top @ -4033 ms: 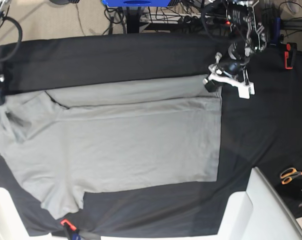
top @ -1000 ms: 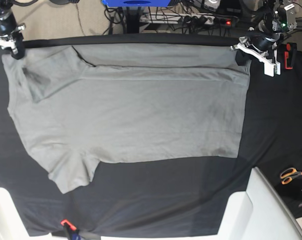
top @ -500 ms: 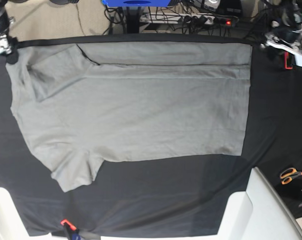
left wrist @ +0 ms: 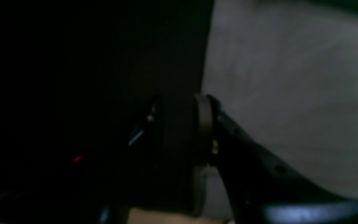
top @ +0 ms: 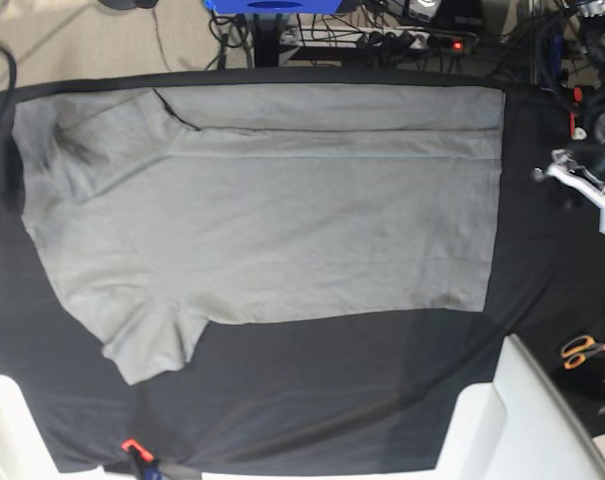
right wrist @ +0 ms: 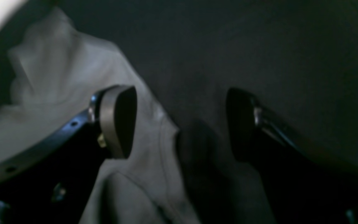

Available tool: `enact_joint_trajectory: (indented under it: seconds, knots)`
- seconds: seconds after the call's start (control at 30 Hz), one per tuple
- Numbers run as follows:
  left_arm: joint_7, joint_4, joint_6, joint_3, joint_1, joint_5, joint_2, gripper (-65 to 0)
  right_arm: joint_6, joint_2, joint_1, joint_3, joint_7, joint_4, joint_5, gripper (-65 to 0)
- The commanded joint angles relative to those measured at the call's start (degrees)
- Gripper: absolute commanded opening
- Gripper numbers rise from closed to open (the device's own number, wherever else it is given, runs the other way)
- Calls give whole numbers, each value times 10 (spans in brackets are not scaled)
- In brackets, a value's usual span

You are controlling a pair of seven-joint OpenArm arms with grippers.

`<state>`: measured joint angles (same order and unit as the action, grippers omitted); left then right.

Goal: Fold the T-shirt properly
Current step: 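Move the right gripper to the sleeve corner of the shirt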

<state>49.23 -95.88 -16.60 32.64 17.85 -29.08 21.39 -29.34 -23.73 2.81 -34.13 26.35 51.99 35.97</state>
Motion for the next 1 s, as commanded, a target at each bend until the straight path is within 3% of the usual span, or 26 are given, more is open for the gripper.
enact_joint_trajectory:
  seconds: [0.0,0.1,0.17,0.33,0.63,0.8,0.97]
  knots:
    - [-15,-12,-1,-10,-7,20,9,-485,-29,-21,49,0,-28,-42,-22,-228]
    - [-16,-26,-1,-40,-7,84,6,-482,-67,-26,140,2,-112,-184,-145,-227]
    - [-16,-26,-1,-40,-6,84,-2,-484,-72,-23,182,2,-183,-255,-221,-225]
    - [-16,-24,-1,10,-5,58,-27,-485,-71,-22,232,2,-269,-377,-295,-225]
    - [-16,-26,-1,27,9,58,-30,-487,-70,28,234,3,-288,-390,-368,-231]
    - [-16,-26,-1,27,21,57,-31,-487,-70,39,234,2,-288,-387,-406,-242]
    - [-16,-24,-1,27,21,57,-31,-487,-55,36,234,3,-288,-387,-406,-440]
